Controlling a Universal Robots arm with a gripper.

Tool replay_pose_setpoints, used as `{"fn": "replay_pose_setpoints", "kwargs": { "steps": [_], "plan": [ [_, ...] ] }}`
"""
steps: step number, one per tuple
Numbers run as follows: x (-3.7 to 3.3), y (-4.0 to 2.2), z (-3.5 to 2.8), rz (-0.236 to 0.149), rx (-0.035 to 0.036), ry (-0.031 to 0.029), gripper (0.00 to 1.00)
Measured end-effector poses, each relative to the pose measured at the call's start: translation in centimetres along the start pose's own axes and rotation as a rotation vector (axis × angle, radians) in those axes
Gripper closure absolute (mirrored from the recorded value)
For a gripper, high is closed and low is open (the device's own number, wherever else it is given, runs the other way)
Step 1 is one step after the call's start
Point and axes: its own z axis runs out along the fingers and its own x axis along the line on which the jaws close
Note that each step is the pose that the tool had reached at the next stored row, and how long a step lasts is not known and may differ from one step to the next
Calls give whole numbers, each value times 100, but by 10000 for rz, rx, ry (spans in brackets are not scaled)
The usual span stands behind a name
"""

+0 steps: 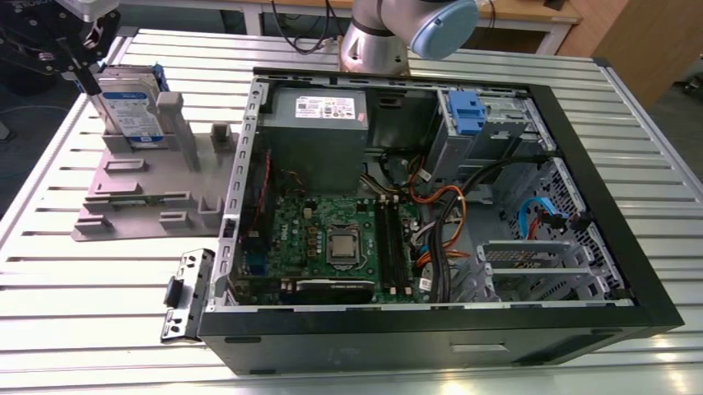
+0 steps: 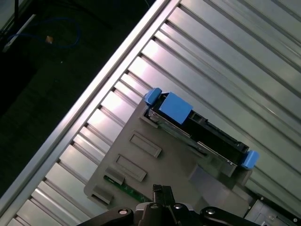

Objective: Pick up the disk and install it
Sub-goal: 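Pick up the disk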

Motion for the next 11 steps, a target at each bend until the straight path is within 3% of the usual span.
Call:
{"fn": "replay_pose_setpoints", "kwargs": {
  "steps": [11],
  "plan": [
    [0, 0, 0, -173, -4, 7, 90]
  ]
}}
